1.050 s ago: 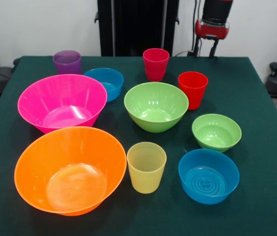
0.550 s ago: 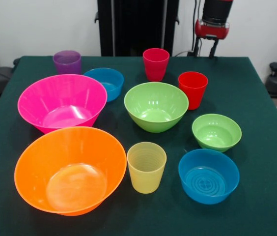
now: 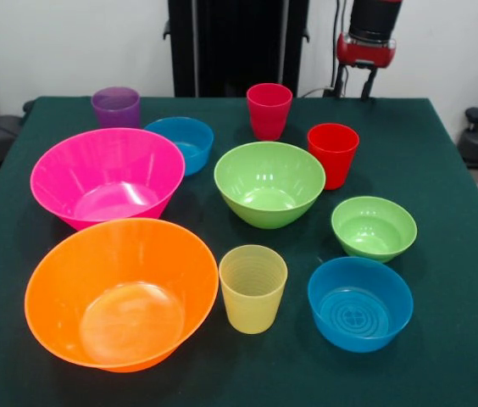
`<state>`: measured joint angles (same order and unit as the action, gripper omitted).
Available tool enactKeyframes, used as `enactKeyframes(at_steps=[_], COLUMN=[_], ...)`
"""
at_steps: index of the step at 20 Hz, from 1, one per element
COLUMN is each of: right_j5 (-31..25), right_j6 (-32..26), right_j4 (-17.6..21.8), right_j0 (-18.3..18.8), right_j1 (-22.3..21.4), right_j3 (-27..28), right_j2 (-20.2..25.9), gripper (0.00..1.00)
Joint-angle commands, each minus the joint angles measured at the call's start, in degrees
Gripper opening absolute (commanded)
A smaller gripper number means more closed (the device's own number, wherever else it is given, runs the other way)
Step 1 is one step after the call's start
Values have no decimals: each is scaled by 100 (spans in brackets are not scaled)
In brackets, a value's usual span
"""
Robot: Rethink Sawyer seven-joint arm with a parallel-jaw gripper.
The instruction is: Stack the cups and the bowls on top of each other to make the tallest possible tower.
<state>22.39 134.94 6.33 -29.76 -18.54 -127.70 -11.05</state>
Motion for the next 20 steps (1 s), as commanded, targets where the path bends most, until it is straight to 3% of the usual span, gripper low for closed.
enactKeyframes(at_steps=[1, 20], right_j5=[-24, -188], right_j6=[458, 390], right_j4=[-351, -256], right_j0=[64, 173], right_j1=[605, 540], right_j3=[1257, 1263], right_j2=[457, 517], gripper=[100, 100])
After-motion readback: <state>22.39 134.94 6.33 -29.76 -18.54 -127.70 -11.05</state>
